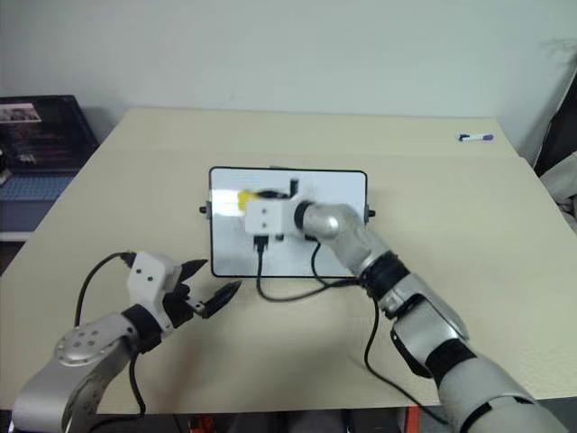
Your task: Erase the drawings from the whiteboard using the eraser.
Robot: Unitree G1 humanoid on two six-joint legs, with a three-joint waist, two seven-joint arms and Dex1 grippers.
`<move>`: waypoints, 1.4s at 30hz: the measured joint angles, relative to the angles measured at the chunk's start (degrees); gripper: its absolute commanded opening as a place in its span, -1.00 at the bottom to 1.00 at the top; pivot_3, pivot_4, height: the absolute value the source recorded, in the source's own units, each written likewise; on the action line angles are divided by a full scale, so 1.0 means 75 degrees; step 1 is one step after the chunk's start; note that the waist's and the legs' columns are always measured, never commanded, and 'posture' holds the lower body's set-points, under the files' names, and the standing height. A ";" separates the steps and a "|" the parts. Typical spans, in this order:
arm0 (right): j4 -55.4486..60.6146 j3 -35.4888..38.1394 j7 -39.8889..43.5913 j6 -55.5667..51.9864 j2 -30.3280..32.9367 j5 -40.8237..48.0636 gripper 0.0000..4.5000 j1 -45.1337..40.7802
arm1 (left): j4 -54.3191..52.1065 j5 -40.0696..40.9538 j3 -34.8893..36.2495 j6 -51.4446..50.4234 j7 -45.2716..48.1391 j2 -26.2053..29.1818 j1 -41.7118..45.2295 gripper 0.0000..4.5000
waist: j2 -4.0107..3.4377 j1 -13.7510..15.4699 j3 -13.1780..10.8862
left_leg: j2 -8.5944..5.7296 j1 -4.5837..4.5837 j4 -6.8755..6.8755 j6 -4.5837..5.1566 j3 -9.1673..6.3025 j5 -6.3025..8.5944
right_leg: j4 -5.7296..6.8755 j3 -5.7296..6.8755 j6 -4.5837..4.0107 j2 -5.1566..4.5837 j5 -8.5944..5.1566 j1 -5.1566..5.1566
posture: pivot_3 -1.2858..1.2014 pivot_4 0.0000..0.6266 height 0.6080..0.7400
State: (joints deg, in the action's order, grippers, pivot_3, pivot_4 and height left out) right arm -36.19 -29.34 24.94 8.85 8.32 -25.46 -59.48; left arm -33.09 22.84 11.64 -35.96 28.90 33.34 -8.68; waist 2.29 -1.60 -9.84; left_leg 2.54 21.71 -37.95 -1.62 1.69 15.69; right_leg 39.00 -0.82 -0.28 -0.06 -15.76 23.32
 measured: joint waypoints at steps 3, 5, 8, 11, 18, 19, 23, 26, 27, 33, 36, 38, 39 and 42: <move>0.0172 -0.0174 0.0582 0.0161 0.0162 -0.0036 -0.52 0.0127 | 0.0000 -0.0002 -0.0001 0.0020 0.0030 -0.0001 0.0000 1.00 | 0.0000 -0.0007 0.0004 | 0.0000 -0.0004 0.0002 0.0001 0.0003 0.0001 | -0.0001 -0.0004 0.0001 -0.0001 0.0000 -0.0002 | 0.03 -0.52 1.00; 0.0499 -0.0460 0.1161 0.0340 0.0334 -0.0056 -0.52 0.0370 | 0.0000 -0.0003 -0.0002 0.0025 0.0055 -0.0002 -0.0010 1.00 | 0.0001 -0.0008 0.0008 | 0.0000 -0.0014 0.0005 0.0002 0.0000 0.0001 | 0.0001 0.0000 0.0001 0.0000 0.0000 -0.0010 | 0.03 -0.52 1.00; 0.1051 -0.0911 0.2175 0.0420 0.0555 -0.0067 -0.52 0.0745 | 0.0000 -0.0005 -0.0005 0.0029 0.0064 -0.0006 -0.0021 1.00 | -0.0003 -0.0009 0.0006 | 0.0002 -0.0028 0.0005 0.0002 0.0001 0.0000 | 0.0004 0.0000 0.0002 0.0000 -0.0001 -0.0019 | 0.03 -0.52 1.00; 0.1189 -0.0976 0.2367 0.0263 0.0521 -0.0097 -0.52 0.0822 | 0.0001 -0.0010 -0.0008 0.0039 0.0068 -0.0012 -0.0024 1.00 | -0.0004 -0.0013 0.0006 | 0.0003 -0.0032 0.0003 0.0011 0.0007 -0.0007 | 0.0005 -0.0002 0.0002 0.0000 -0.0001 -0.0019 | 0.03 -0.52 1.00; 0.0607 -0.0441 0.1771 -0.0271 0.0103 0.0013 -0.52 0.0411 | 0.0007 -0.0041 -0.0013 0.0160 0.0080 -0.0055 -0.0066 1.00 | -0.0007 0.0013 0.0004 | 0.0003 -0.0034 0.0003 0.0025 0.0007 -0.0024 | 0.0006 -0.0001 -0.0013 0.0000 0.0014 -0.0020 | 0.03 -0.52 1.00; 0.0609 -0.0439 0.1858 -0.0275 0.0117 0.0027 -0.52 0.0408 | 0.0018 -0.0046 -0.0014 0.0187 0.0083 -0.0062 -0.0086 1.00 | -0.0007 0.0016 0.0003 | 0.0002 -0.0034 0.0003 0.0025 0.0009 -0.0024 | 0.0004 -0.0002 -0.0013 0.0000 0.0014 -0.0020 | 0.03 -0.52 1.00; 0.0939 -0.0487 0.2658 -0.0281 0.0256 0.0133 -0.52 0.0543 | 0.0148 -0.0084 -0.0034 0.0315 0.0101 -0.0100 -0.0095 1.00 | -0.0007 0.0013 0.0004 | 0.0002 -0.0032 0.0010 0.0025 0.0011 -0.0022 | -0.0002 -0.0003 -0.0014 -0.0001 0.0013 -0.0019 | 0.03 -0.52 1.00; 0.0908 -0.0654 0.2711 -0.0242 0.0125 0.0069 -0.52 0.0562 | 0.0311 -0.0121 -0.0061 0.0439 0.0156 -0.0117 -0.0113 1.00 | -0.0008 -0.0021 0.0003 | 0.0005 -0.0032 0.0015 0.0026 0.0011 -0.0022 | 0.0001 -0.0001 -0.0015 0.0000 0.0013 -0.0014 | 0.03 -0.52 1.00; 0.0711 -0.0676 0.2419 -0.0191 -0.0034 -0.0001 -0.52 0.0471 | 0.0349 -0.0145 -0.0072 0.0508 0.0195 -0.0118 -0.0136 1.00 | -0.0010 -0.0043 0.0002 | 0.0006 -0.0034 0.0015 0.0026 0.0013 -0.0022 | 0.0005 -0.0003 -0.0016 0.0001 0.0012 -0.0013 | 0.03 -0.52 1.00; -0.0449 -0.0571 0.1303 -0.0033 -0.0352 -0.0234 -0.52 -0.0434 | 0.0528 -0.0213 -0.0158 0.0754 0.0265 -0.0137 -0.0216 1.00 | -0.0017 -0.0009 -0.0004 | 0.0006 -0.0035 0.0013 0.0034 0.0012 -0.0030 | 0.0002 -0.0001 -0.0030 0.0003 0.0021 -0.0010 | 0.03 -0.52 1.00; -0.0212 -0.0764 0.2076 0.0202 -0.0168 -0.0188 -0.52 -0.0286 | 0.0592 -0.0229 -0.0155 0.0837 0.0262 -0.0140 -0.0315 1.00 | -0.0016 0.0003 -0.0003 | 0.0003 -0.0025 0.0014 0.0033 0.0016 -0.0027 | -0.0008 -0.0002 -0.0028 -0.0005 0.0021 -0.0011 | 0.03 -0.52 1.00; 0.0064 -0.0948 0.2607 0.0286 -0.0116 -0.0188 -0.52 -0.0054 | 0.0592 -0.0232 -0.0155 0.0886 0.0258 -0.0141 -0.0310 1.00 | -0.0017 -0.0003 -0.0003 | 0.0003 -0.0024 0.0018 0.0033 0.0016 -0.0025 | -0.0008 0.0000 -0.0027 -0.0007 0.0021 -0.0010 | 0.03 -0.52 1.00; 0.0141 -0.1021 0.2730 0.0294 -0.0115 -0.0189 -0.52 0.0019 | 0.0592 -0.0233 -0.0155 0.0888 0.0256 -0.0142 -0.0310 1.00 | -0.0018 -0.0007 -0.0004 | 0.0003 -0.0024 0.0019 0.0032 0.0015 -0.0025 | -0.0006 0.0001 -0.0027 -0.0007 0.0021 -0.0009 | 0.03 -0.52 1.00; 0.0065 -0.1061 0.2502 0.0320 -0.0231 -0.0250 -0.52 0.0016 | 0.0593 -0.0235 -0.0157 0.0914 0.0252 -0.0149 -0.0313 1.00 | -0.0022 -0.0018 -0.0007 | 0.0007 -0.0028 0.0019 0.0033 0.0011 -0.0026 | -0.0001 0.0006 -0.0030 -0.0006 0.0020 -0.0008 | 0.03 -0.52 1.00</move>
State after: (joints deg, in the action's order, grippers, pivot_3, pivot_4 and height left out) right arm -35.70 -37.30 43.71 11.25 6.59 -27.34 -59.36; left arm -28.65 21.07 10.46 -29.10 30.79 32.22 -11.03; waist 2.12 -1.74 -9.89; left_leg 2.59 21.50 -37.81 -1.38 1.78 15.49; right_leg 39.00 -0.77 -0.50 -0.11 -15.61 23.26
